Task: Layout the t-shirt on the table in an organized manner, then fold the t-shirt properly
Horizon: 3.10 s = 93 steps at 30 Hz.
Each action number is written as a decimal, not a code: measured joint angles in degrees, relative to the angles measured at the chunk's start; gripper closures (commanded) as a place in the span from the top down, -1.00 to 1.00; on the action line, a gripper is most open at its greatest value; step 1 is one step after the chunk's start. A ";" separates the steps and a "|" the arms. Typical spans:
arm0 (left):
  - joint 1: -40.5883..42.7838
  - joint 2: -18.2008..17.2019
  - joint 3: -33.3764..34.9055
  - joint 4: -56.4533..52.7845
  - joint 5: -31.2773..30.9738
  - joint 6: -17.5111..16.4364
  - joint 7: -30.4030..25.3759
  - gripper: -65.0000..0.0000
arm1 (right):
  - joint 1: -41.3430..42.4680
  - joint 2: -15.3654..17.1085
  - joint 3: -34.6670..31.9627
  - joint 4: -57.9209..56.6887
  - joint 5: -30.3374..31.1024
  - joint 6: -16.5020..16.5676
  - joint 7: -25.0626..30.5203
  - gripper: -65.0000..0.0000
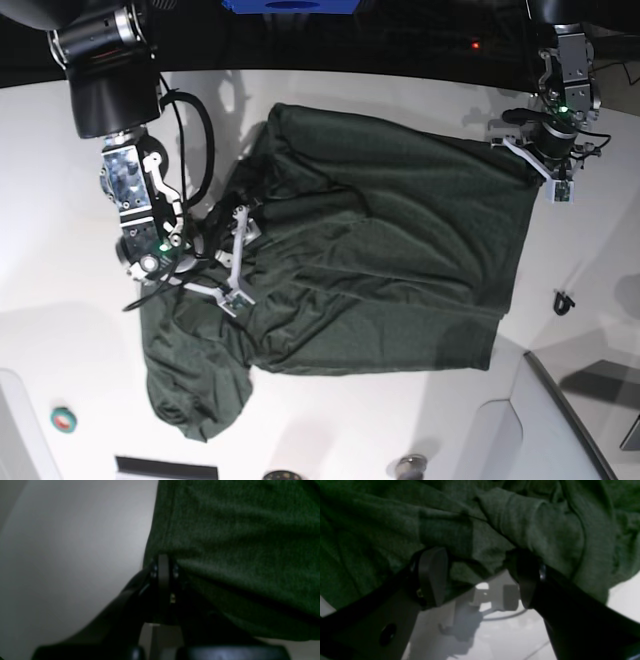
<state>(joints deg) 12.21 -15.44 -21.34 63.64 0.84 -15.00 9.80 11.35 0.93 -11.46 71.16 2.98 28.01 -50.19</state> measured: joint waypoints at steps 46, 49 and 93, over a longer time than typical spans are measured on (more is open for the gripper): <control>0.07 -0.11 -0.07 0.11 0.00 -0.02 0.07 -1.00 | -7.91 0.31 4.17 20.20 0.87 0.26 -7.98 0.17; 0.15 -0.11 -0.07 0.11 0.04 0.02 0.09 -1.00 | -5.18 0.15 4.02 15.63 0.22 0.26 -8.11 0.17; 0.87 -0.26 -0.11 0.24 -0.17 0.02 -0.37 -1.00 | -20.00 9.03 17.79 29.59 0.44 -0.09 -11.87 -0.97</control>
<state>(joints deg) 13.08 -15.70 -21.45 63.88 0.67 -14.98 9.43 -8.64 9.96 6.33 100.75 3.42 27.92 -62.06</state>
